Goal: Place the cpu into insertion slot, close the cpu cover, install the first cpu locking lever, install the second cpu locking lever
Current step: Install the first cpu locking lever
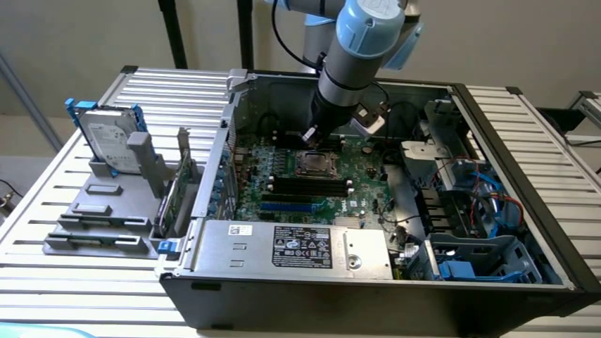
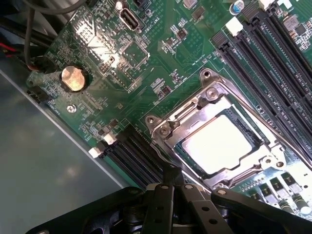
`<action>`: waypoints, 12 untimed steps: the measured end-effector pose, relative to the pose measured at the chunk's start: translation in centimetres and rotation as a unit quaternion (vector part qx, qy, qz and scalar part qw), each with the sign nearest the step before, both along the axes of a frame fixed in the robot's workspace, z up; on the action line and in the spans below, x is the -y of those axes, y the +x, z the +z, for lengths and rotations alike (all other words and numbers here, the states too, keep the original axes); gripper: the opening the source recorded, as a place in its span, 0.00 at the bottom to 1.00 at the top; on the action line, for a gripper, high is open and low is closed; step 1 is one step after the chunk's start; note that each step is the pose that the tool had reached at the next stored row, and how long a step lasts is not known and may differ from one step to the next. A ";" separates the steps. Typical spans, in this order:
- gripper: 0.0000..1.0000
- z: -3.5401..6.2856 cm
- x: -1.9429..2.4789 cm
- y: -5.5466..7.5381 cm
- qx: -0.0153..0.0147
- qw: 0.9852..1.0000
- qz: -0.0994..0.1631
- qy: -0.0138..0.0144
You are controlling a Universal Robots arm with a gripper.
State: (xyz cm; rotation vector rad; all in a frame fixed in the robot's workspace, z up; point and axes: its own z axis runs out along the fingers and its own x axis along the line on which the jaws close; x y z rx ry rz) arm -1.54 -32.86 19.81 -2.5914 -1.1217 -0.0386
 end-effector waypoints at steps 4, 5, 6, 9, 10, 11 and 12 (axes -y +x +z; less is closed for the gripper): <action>0.11 -0.11 0.00 0.1 0.000 1.000 0.002 0.000; 0.11 -0.13 0.00 0.1 0.000 1.000 0.002 0.000; 0.11 -0.15 0.00 0.1 0.000 1.000 0.003 0.000; 0.11 -0.22 0.00 0.2 0.000 1.000 0.004 0.000; 0.11 -0.23 0.00 0.2 0.000 1.000 0.005 0.000; 0.11 -0.25 0.00 0.2 0.000 1.000 0.005 0.000; 0.11 -0.25 0.00 0.3 0.000 1.000 0.005 0.000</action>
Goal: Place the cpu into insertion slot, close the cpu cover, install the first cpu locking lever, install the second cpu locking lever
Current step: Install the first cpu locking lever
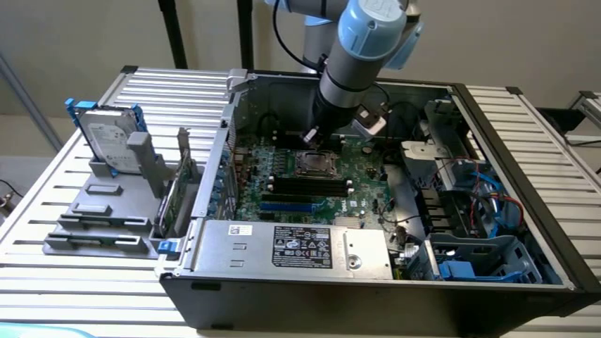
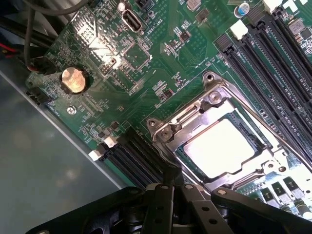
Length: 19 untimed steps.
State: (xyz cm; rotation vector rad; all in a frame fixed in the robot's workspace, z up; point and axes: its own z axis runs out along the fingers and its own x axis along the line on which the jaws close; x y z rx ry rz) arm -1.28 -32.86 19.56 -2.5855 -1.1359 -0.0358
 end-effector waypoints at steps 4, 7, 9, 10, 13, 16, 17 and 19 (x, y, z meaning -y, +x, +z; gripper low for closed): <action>0.11 -0.02 0.04 0.0 0.000 1.000 0.002 0.000; 0.11 -0.01 0.19 0.0 0.000 1.000 0.003 0.000; 0.11 -0.01 0.28 0.0 0.000 1.000 0.005 0.000; 0.11 -0.02 0.29 0.0 0.000 1.000 0.006 0.000; 0.11 0.00 0.31 0.0 0.000 1.000 0.008 0.000; 0.11 0.00 0.32 0.0 0.000 1.000 0.009 0.000; 0.11 0.00 0.32 0.0 0.000 1.000 0.009 0.000; 0.11 -0.02 0.31 0.0 0.000 1.000 0.011 0.000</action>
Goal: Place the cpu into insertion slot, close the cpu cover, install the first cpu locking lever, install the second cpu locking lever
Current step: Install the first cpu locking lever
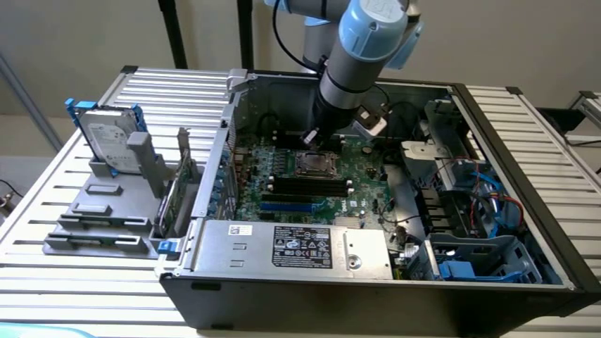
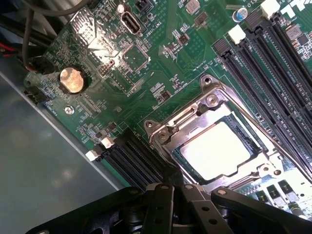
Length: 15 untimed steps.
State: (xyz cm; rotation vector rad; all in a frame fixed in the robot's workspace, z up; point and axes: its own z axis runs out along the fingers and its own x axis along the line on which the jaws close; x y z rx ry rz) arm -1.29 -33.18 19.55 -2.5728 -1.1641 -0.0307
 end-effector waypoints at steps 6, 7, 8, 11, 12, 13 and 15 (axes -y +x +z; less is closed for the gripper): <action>0.11 -0.02 0.00 0.4 0.000 1.000 0.005 0.000; 0.11 -0.02 0.00 0.5 0.000 1.000 0.006 0.000; 0.11 -0.02 0.00 0.6 0.000 1.000 0.007 0.000; 0.11 -0.04 0.00 0.7 0.000 1.000 0.011 0.001; 0.11 -0.05 0.00 0.7 0.000 1.000 0.013 0.002; 0.11 -0.06 0.00 0.8 0.000 1.000 0.014 0.003; 0.11 -0.07 0.00 0.8 0.000 1.000 0.017 0.004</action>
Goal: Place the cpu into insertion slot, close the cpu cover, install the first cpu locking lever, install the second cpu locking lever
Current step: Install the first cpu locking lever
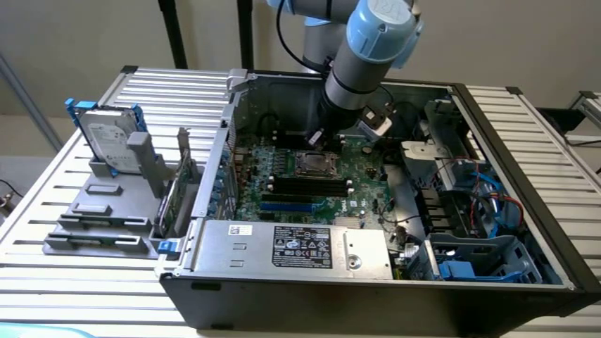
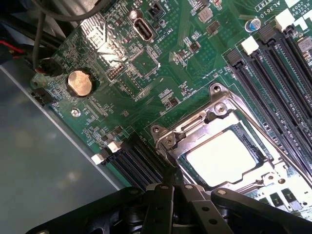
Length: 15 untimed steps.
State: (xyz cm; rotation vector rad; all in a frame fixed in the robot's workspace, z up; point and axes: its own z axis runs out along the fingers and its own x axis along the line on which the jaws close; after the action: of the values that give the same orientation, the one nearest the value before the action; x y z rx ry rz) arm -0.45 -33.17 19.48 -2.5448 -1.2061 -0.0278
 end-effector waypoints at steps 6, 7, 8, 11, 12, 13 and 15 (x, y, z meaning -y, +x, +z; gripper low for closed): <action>0.11 -0.06 0.00 0.3 0.000 1.000 0.010 0.005; 0.11 -0.08 -0.01 0.4 0.000 1.000 0.012 0.005; 0.11 -0.09 0.00 0.4 0.000 1.000 0.014 0.006; 0.11 -0.11 0.01 0.5 0.000 1.000 0.019 0.007; 0.11 -0.12 0.01 0.6 0.000 1.000 0.021 0.008; 0.11 -0.13 0.01 0.6 0.000 1.000 0.023 0.010; 0.11 -0.14 0.02 0.7 0.000 1.000 0.027 0.012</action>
State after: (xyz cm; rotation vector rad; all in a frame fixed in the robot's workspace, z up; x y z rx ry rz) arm 0.22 -33.19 19.33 -2.4914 -1.2652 -0.0301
